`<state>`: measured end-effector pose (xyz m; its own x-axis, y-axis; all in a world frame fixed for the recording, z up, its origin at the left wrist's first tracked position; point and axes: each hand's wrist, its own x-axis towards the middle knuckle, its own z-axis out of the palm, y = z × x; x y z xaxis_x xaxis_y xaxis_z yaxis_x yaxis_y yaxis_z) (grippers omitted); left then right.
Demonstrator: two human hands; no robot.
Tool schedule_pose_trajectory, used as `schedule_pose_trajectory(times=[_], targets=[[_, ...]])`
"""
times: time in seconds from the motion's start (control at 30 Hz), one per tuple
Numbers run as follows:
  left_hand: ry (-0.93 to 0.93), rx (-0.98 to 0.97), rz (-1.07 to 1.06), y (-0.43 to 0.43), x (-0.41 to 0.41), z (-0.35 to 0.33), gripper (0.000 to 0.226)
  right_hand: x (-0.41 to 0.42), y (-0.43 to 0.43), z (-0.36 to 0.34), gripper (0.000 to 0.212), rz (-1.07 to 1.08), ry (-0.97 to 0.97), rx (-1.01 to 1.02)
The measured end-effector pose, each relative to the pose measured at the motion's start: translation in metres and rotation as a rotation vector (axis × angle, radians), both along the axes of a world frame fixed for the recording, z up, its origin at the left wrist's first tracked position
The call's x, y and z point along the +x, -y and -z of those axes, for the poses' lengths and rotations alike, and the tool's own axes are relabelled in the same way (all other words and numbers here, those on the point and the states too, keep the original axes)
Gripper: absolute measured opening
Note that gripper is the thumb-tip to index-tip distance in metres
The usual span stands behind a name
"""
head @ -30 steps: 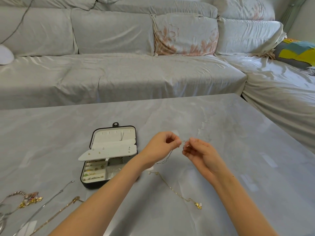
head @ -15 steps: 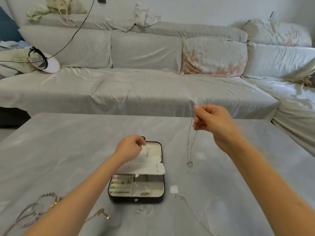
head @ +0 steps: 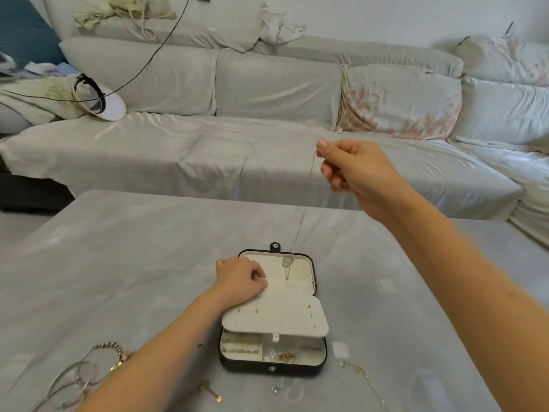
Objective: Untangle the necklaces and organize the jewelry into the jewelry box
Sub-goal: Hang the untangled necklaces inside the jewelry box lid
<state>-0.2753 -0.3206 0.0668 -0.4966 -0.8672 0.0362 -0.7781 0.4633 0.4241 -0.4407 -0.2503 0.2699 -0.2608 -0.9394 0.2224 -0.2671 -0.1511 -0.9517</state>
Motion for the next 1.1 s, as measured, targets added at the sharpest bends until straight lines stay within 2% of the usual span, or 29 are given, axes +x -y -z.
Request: schedule_pose_trajectory(times=[0.23, 0.33, 0.53, 0.8, 0.87, 1.1], targets=[[-0.236, -0.337, 0.040, -0.008, 0.008, 0.026, 0.009, 0.028, 0.036, 0.014, 0.023, -0.079, 0.035, -0.014], [-0.279, -0.450, 0.052, -0.012, 0.009, 0.026, 0.009, 0.033, 0.040, 0.024, 0.024, -0.101, 0.001, 0.016], [-0.289, -0.576, 0.066, -0.020, 0.011, 0.020, 0.011, 0.035, 0.037, 0.046, 0.023, -0.104, -0.113, 0.094], [-0.270, -0.645, 0.063, -0.024, 0.014, 0.018, 0.012, 0.030, 0.034, 0.081, 0.018, -0.053, -0.216, 0.171], [-0.269, -0.648, 0.061, -0.024, 0.013, 0.018, 0.013, 0.030, 0.032, 0.095, 0.016, -0.032, -0.308, 0.189], [-0.247, -0.641, 0.032, -0.022, 0.013, 0.019, 0.013, 0.030, 0.031, 0.144, 0.016, 0.209, -0.938, 0.104]])
